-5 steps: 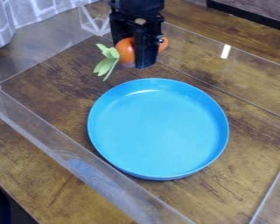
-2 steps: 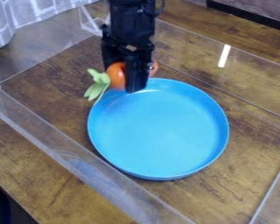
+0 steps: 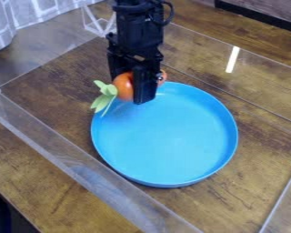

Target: Put the carrot in the blue tray

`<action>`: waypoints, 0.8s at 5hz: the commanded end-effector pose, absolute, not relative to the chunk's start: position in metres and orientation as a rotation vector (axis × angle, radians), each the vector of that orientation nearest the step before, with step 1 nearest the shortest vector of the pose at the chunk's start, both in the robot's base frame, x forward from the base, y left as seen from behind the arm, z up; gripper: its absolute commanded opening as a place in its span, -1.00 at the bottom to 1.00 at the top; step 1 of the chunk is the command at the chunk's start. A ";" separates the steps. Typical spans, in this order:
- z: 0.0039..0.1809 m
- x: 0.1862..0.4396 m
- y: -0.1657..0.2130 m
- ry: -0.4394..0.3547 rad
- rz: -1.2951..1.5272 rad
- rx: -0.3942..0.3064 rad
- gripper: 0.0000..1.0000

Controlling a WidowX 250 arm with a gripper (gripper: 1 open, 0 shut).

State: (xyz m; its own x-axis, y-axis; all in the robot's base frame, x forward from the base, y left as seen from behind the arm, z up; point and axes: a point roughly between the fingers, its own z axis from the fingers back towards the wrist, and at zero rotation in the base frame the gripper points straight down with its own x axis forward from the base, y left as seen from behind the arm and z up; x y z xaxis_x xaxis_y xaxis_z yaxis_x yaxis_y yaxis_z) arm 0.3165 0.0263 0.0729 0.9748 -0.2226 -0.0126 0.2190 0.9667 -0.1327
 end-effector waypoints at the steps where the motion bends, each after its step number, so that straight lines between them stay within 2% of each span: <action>1: 0.084 0.321 0.019 -0.013 -0.238 -0.130 -1.00; 4: 0.074 0.329 0.018 0.018 -0.226 -0.144 -1.00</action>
